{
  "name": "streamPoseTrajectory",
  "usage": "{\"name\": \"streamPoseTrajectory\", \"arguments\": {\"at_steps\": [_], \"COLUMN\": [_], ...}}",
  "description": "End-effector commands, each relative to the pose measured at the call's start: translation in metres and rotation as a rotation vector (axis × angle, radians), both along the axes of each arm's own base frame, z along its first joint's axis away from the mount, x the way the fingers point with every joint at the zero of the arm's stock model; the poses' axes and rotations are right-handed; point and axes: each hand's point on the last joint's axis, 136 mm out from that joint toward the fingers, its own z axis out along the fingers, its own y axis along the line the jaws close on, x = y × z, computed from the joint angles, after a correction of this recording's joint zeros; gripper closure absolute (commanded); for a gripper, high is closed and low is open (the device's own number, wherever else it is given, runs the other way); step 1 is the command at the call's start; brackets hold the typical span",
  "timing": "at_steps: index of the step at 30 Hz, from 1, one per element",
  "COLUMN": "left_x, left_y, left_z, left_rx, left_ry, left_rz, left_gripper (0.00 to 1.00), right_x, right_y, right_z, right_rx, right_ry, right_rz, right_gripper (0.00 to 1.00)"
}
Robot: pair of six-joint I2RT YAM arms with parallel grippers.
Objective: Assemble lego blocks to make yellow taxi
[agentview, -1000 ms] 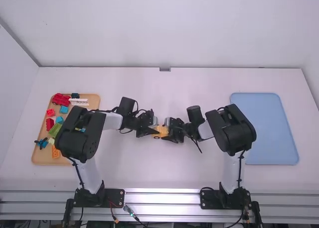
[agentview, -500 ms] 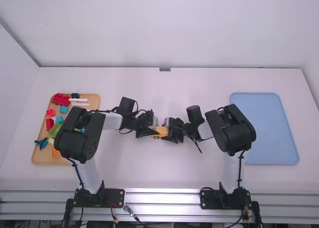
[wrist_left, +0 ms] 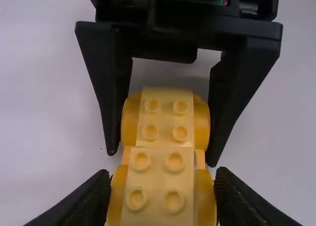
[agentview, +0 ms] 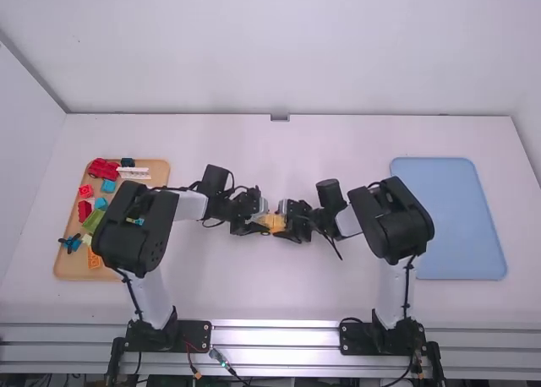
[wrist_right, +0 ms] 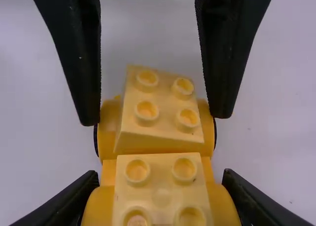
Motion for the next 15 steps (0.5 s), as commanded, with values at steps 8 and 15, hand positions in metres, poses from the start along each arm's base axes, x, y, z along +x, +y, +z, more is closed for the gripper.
{"name": "streamPoseTrajectory", "arguments": {"at_steps": [8,15], "left_x": [-0.0017,-0.0028], "left_y": [0.0012,-0.0008], "left_z": [0.0004,0.0007], "left_rx": [0.006,0.005], "left_ry": [0.000,-0.003], "left_rz": [0.006,-0.001], "left_gripper": [0.79,0.55], "right_x": [-0.0002,-0.0002], "right_y": [0.0007,0.0007], "right_z": [-0.0030,-0.0030], "right_rx": [-0.001,0.000], "right_ry": [0.009,0.008], "right_rz": [0.002,0.003], "right_gripper": [0.36,0.36]}}
